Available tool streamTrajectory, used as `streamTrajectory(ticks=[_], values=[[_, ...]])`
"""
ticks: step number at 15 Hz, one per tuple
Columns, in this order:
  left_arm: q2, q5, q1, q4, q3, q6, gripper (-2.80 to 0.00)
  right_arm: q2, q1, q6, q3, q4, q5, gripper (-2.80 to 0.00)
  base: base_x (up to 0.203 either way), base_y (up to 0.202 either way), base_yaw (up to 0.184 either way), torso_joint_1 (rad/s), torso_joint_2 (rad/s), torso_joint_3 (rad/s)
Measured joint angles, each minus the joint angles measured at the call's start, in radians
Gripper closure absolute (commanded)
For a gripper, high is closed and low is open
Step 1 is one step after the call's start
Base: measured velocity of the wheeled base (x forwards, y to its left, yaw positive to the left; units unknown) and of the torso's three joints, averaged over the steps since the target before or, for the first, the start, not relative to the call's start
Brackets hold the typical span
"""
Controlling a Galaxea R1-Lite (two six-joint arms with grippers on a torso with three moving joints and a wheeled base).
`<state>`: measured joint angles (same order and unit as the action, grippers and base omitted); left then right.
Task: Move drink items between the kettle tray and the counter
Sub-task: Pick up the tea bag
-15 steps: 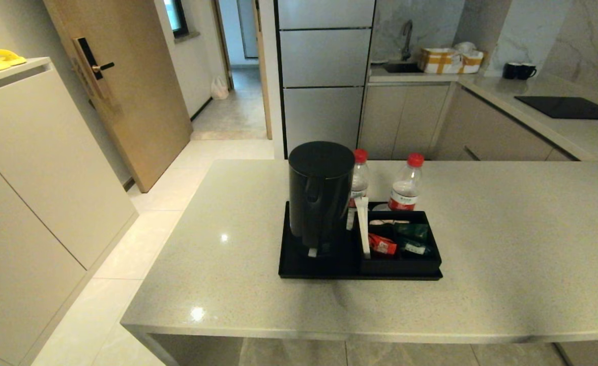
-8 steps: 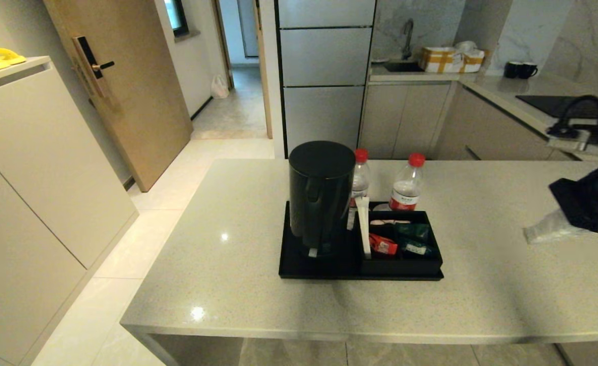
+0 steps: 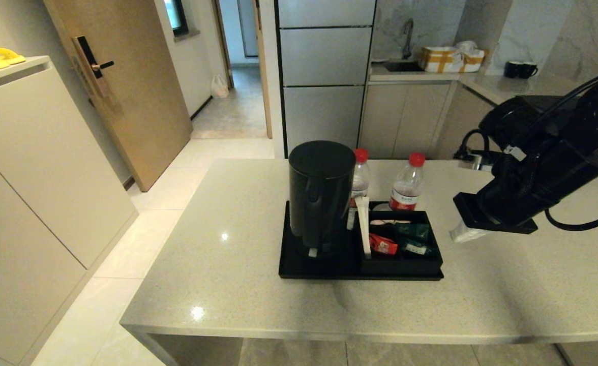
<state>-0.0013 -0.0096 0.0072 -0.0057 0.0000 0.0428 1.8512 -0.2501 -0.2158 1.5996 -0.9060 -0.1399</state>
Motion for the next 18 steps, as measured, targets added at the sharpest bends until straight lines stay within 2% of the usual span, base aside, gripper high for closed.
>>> streamTrajectory(ticks=[8,9,11,13,18], values=[[0.000,0.000,0.000,0.000,0.000,0.000,0.00,0.010,-0.006,0.004,0.032,0.077,0.032,0.00,0.000,0.000,0.000,0.000,0.00,0.000],[0.000,0.000,0.000,0.000,0.000,0.000,0.00,0.009,-0.009,0.006,0.030,0.077,0.038,-2.80,0.000,0.000,0.000,0.000,0.00,0.000],[0.000,0.000,0.000,0.000,0.000,0.000,0.00,0.008,-0.018,0.011,-0.003,0.090,0.099,-2.80,0.000,0.000,0.000,0.000,0.00,0.000],[0.000,0.000,-0.001,0.000,0.000,0.000,0.00,0.005,-0.026,0.004,-0.038,0.164,0.135,-2.80,0.000,0.000,0.000,0.000,0.00,0.000],[0.000,0.000,0.000,0.000,0.000,0.000,0.00,-0.002,-0.033,0.003,-0.082,0.240,0.100,-2.80,0.000,0.000,0.000,0.000,0.00,0.000]])
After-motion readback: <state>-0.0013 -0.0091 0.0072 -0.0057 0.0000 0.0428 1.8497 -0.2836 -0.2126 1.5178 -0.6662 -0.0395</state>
